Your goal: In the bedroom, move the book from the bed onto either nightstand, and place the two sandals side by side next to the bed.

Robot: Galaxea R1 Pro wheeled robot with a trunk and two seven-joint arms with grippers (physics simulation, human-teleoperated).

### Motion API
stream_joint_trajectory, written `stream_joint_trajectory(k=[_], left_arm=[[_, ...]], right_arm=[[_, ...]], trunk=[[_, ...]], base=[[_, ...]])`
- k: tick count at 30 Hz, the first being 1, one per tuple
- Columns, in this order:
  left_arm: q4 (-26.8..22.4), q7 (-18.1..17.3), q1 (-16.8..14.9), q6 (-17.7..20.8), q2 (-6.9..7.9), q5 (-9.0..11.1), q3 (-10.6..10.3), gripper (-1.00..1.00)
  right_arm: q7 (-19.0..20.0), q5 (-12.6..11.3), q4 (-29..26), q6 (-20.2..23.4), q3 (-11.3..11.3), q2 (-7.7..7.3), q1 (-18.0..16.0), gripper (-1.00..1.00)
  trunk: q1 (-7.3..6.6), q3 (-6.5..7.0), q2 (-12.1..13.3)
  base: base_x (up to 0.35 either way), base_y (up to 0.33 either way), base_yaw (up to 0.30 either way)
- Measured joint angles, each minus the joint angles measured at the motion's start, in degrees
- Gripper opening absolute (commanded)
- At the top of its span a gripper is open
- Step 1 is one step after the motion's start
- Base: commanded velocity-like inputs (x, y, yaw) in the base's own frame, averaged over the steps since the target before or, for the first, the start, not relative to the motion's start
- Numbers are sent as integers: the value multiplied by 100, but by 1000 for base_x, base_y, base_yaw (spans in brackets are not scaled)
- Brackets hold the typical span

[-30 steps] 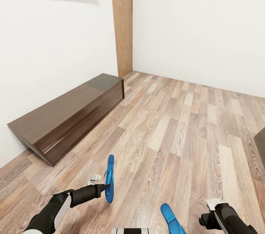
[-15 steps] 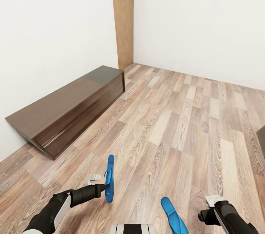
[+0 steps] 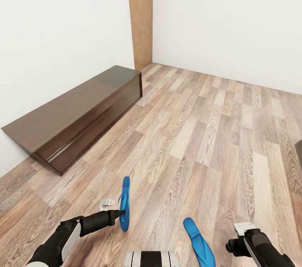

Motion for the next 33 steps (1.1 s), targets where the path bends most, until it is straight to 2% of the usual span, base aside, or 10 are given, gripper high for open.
stream_joint_trajectory(k=[12,15,18,19,20,22,24,25,33], left_arm=[[0,-10,0,8,13,3,4,-100],[0,-120,0,26,38,26,12,-100],[0,-572,0,119,195,42,20,-100],[-1,-829,-1,191,272,52,43,-100],[-2,-1197,-2,308,362,84,133,-100],[-1,-1502,-1,401,434,139,352,-100],[-2,-1638,-2,446,461,177,591,-100],[-1,-1662,-1,454,465,179,638,-100],[-1,-1688,0,460,467,196,729,-100]], right_arm=[[0,0,-39,0,0,0,-1,100],[0,0,-39,0,0,0,0,100],[0,0,-41,0,0,0,1,100],[0,0,-48,0,0,0,0,100],[0,0,-61,0,0,-3,1,100],[0,0,-69,0,-1,-5,3,100],[0,0,-73,0,0,-4,0,100],[0,0,-73,0,-1,-6,-1,100],[-3,0,-74,0,-1,-2,1,100]], trunk=[[31,-266,-16],[39,-333,-20],[46,-399,-24],[49,-421,-26],[51,-443,-27],[56,-488,-30],[59,-510,-31],[59,-510,-31],[59,-511,-31]], base=[[0,0,0],[0,0,0],[0,0,0],[0,0,0],[0,0,0],[0,0,0],[0,0,0],[0,0,0],[-2,1,0]])
